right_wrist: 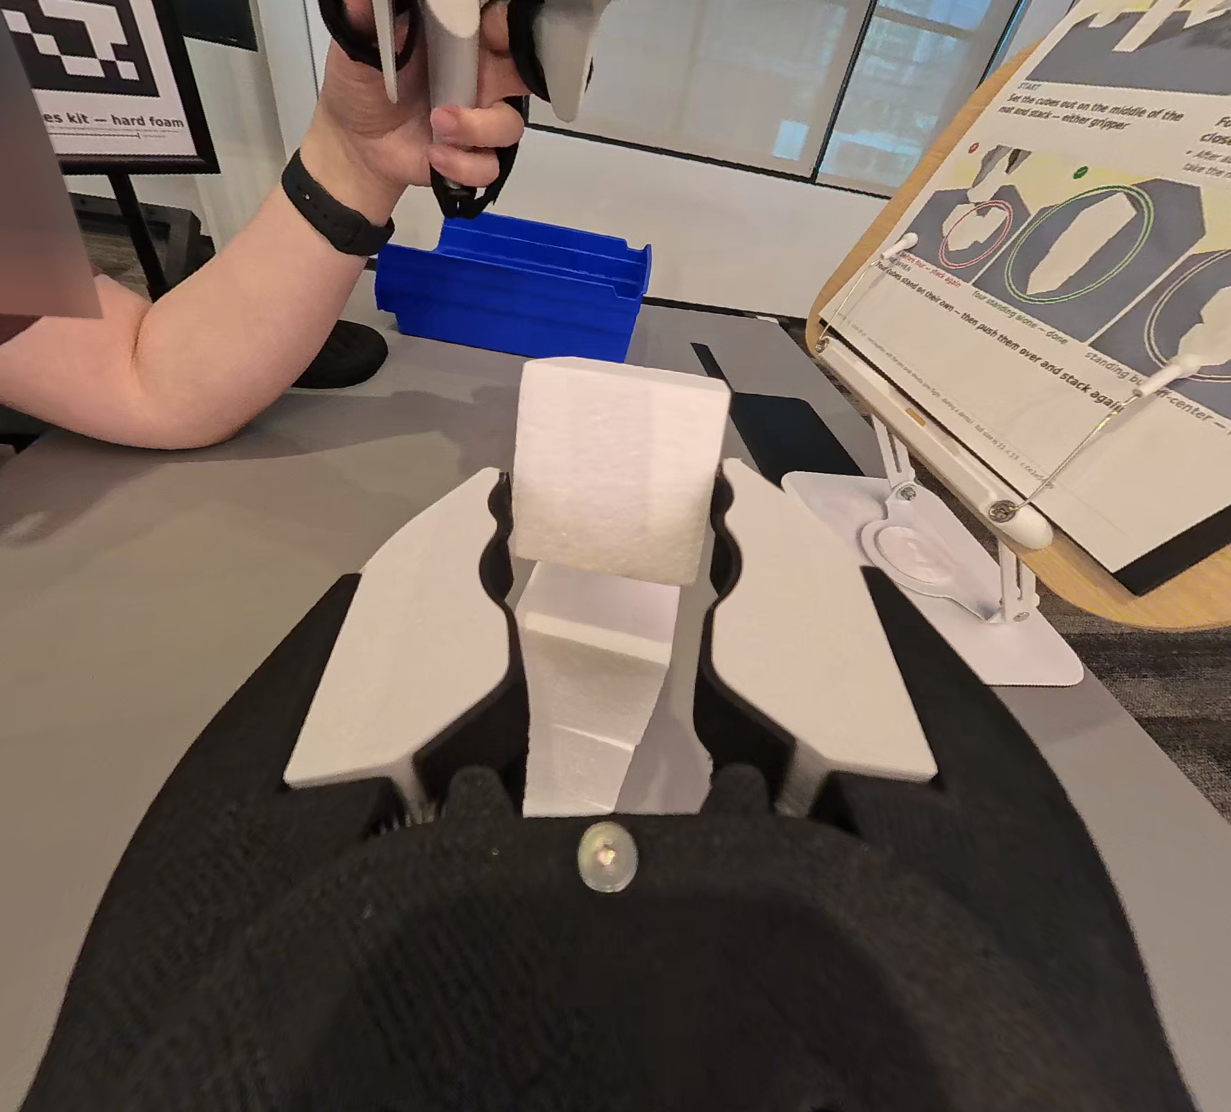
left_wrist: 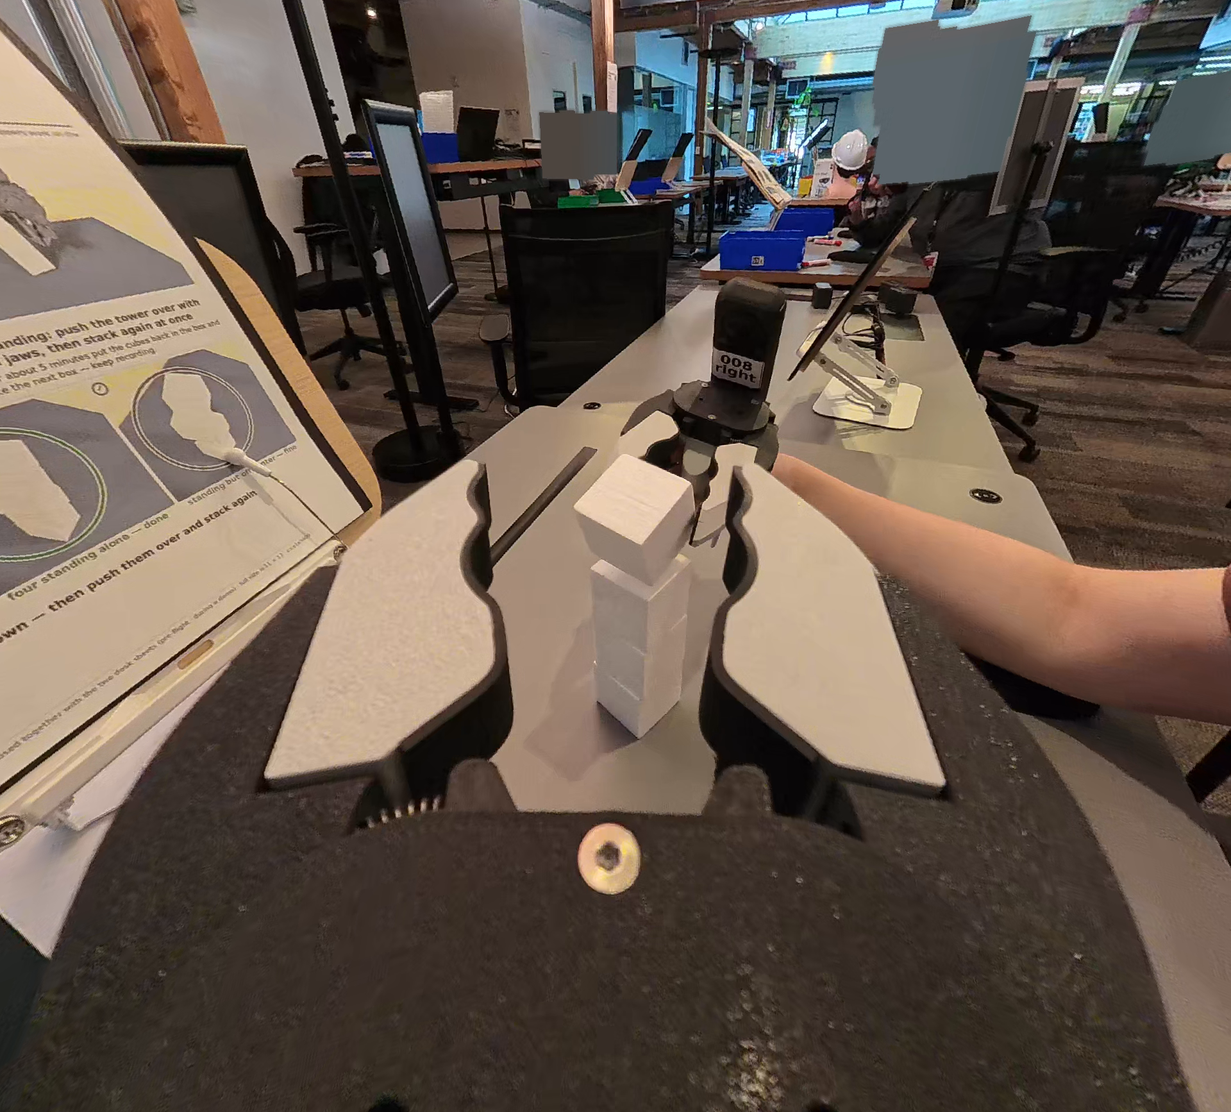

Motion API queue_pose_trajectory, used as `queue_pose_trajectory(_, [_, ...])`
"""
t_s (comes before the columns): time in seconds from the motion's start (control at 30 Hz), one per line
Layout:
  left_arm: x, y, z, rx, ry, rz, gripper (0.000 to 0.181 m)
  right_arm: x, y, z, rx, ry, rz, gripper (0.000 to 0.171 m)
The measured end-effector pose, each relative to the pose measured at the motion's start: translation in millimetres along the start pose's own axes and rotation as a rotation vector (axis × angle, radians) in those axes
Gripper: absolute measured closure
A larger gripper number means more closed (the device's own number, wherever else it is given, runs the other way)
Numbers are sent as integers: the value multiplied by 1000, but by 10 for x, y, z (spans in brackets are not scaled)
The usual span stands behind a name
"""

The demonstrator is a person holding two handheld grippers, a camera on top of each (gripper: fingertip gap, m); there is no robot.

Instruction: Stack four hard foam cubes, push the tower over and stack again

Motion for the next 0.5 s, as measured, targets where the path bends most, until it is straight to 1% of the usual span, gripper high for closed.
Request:
queue_pose_trajectory(0.27, [79, 17, 27, 19, -42, -7, 113, 48, 18, 95, 17, -14, -19, 113])
queue_pose_trajectory(0.5, [130, 36, 33, 38, -62, -22, 113, 17, 49, 211, 58, -23, -39, 113])
Point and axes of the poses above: each gripper's, where its closed fingertips meet, x out along the fingers, z out of its underside, y = z × x across the jaws, the point moved 9 cm from there along -x, back along the fingers, and after that the axes turned 10 degrees about -y, right-handed, at the moved point
